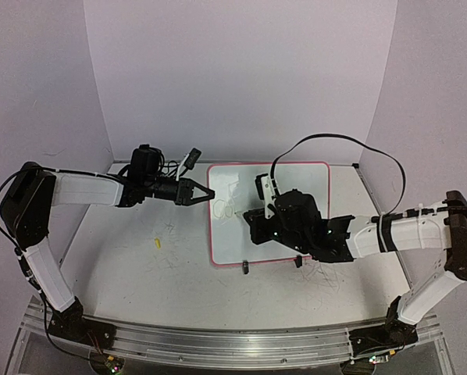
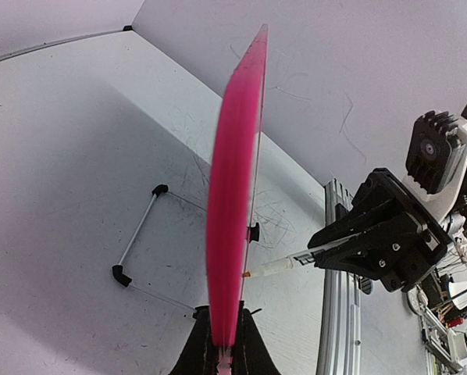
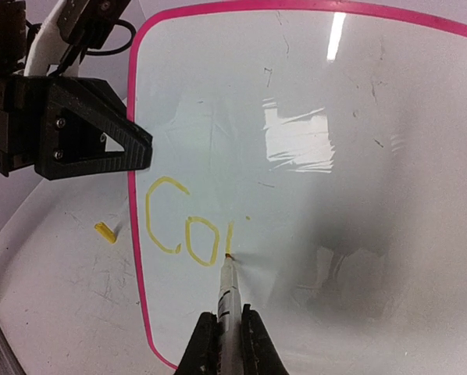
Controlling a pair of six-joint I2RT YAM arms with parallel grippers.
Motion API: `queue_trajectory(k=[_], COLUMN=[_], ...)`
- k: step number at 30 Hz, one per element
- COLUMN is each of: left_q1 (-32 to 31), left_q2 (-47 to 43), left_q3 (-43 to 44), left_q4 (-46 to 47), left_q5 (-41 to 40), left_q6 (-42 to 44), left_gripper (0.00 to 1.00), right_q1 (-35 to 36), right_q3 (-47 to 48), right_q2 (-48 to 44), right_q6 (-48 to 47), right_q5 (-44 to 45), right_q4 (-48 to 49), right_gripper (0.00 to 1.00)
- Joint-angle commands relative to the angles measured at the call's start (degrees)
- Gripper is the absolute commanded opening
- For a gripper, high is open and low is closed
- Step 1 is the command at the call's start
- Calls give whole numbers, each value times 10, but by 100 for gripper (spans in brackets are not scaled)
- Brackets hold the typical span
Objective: Write a sentence on the whiteboard
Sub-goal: Write a sentence at the center of the board.
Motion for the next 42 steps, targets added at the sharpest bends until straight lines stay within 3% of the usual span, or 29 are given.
queue_trajectory(k=[1, 42], left_q1=[-2, -3], left_q2=[-20, -23], left_q3=[-3, -6], left_q4=[12, 12], left_q5=[-23, -23], left_q6=[12, 13], left_gripper=[0, 0], right_q1=[1, -6], right_q3=[-8, 33], right_q2=[-3, -4], right_q6=[9, -11], right_q5=[3, 76], right_q4=[1, 0], right_gripper=[0, 0])
